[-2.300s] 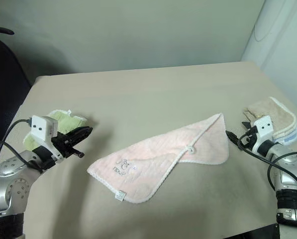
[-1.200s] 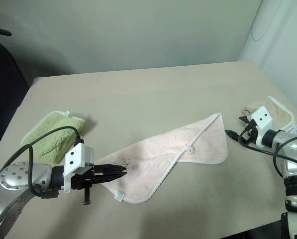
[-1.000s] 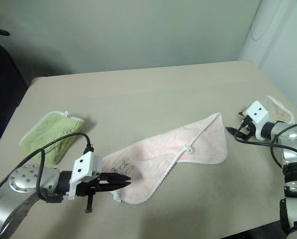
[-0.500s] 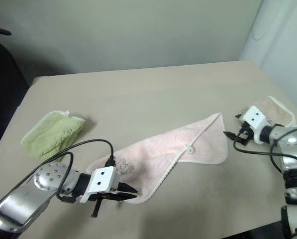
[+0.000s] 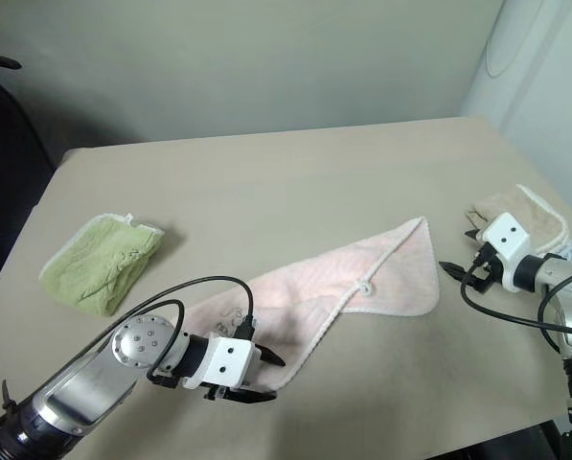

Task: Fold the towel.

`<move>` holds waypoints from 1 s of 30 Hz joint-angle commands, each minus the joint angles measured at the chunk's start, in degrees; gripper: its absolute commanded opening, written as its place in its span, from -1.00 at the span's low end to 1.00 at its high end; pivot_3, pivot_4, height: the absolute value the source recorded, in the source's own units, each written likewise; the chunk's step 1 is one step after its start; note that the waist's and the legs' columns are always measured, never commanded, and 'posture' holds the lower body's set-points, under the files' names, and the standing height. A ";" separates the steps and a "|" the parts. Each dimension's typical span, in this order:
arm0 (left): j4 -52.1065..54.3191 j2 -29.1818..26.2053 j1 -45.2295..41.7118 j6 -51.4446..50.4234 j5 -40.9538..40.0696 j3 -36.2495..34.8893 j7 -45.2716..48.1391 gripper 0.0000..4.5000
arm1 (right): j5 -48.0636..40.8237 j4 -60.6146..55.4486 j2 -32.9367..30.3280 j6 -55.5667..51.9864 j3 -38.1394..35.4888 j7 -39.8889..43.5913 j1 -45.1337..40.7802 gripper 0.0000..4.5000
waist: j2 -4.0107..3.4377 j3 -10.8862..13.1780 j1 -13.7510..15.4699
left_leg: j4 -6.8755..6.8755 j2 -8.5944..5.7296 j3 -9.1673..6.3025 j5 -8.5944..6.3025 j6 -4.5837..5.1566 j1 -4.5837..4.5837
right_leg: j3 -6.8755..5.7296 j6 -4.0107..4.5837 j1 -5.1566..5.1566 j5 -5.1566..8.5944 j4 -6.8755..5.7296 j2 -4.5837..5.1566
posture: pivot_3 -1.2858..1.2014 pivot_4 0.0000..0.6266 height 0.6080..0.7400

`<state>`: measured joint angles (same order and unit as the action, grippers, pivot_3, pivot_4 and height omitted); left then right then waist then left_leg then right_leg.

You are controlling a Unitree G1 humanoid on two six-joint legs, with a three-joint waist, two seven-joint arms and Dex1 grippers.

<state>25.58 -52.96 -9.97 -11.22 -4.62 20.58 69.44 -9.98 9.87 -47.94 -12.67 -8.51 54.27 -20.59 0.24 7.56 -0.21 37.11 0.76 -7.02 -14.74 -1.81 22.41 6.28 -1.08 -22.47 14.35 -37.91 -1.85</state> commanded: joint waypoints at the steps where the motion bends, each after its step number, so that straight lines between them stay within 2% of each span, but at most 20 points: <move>1: -1.14 0.38 0.32 0.86 1.25 0.98 0.27 -0.11 | -1.20 -2.52 -1.30 -0.48 -2.06 -0.58 -0.26 1.00 | -0.05 -0.03 0.06 | 0.00 0.00 0.00 0.00 0.00 0.00 | 0.00 0.00 0.00 0.00 0.00 0.00 | 0.03 -0.52 1.00; 7: -2.32 0.49 1.72 1.96 0.07 -1.38 -0.60 -0.99 | -1.19 -2.50 -1.09 -0.59 -1.82 -0.49 -0.77 1.00 | -0.14 -0.08 0.43 | 0.05 0.00 -0.01 0.02 0.04 -0.01 | 0.01 -0.05 0.04 -0.03 -0.01 0.00 | 0.03 -0.52 1.00; 14: -0.06 -1.16 6.43 -2.30 -7.96 -9.62 -0.96 -0.99 | -0.71 -1.97 -0.22 0.25 -0.12 -0.09 -2.72 1.00 | -0.19 -0.11 0.05 | -0.04 0.02 0.01 0.02 0.04 -0.01 | 0.00 -0.03 -0.02 -0.01 -0.01 -0.02 | 0.03 -0.52 1.00; 21: 3.28 -2.74 11.12 -8.54 -18.50 -19.99 0.11 -0.99 | 1.84 6.35 1.07 5.99 3.99 0.78 -9.34 1.00 | -0.19 -0.11 -0.11 | -0.01 0.02 0.03 0.02 0.04 -0.01 | 0.02 -0.03 -0.02 -0.02 -0.01 -0.02 | 0.03 -0.52 1.00; 26: 4.98 -9.00 20.36 -7.07 -18.65 -26.09 4.55 -0.99 | 3.49 11.89 2.78 11.03 7.36 2.70 -13.26 1.00 | -0.21 -0.12 -0.13 | -0.05 0.02 0.02 0.02 0.03 0.01 | 0.02 0.00 -0.09 0.00 -0.02 -0.03 | 0.03 -0.52 1.00; 30: 3.42 -10.64 22.61 -5.20 -17.09 -28.27 4.70 -0.99 | 6.16 17.04 4.10 16.45 10.08 3.06 -16.34 1.00 | -0.21 -0.13 -0.11 | -0.04 0.02 0.02 0.02 0.03 0.02 | 0.02 0.00 -0.10 0.00 -0.04 -0.02 | 0.03 -0.52 1.00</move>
<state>28.77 -63.03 12.60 -17.68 -22.10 -5.98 73.86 -4.88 26.18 -43.58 0.41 1.30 56.85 -35.20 0.03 7.44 -0.32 37.09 0.78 -7.00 -14.72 -1.77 22.43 6.29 -1.07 -22.57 14.34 -37.96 -1.87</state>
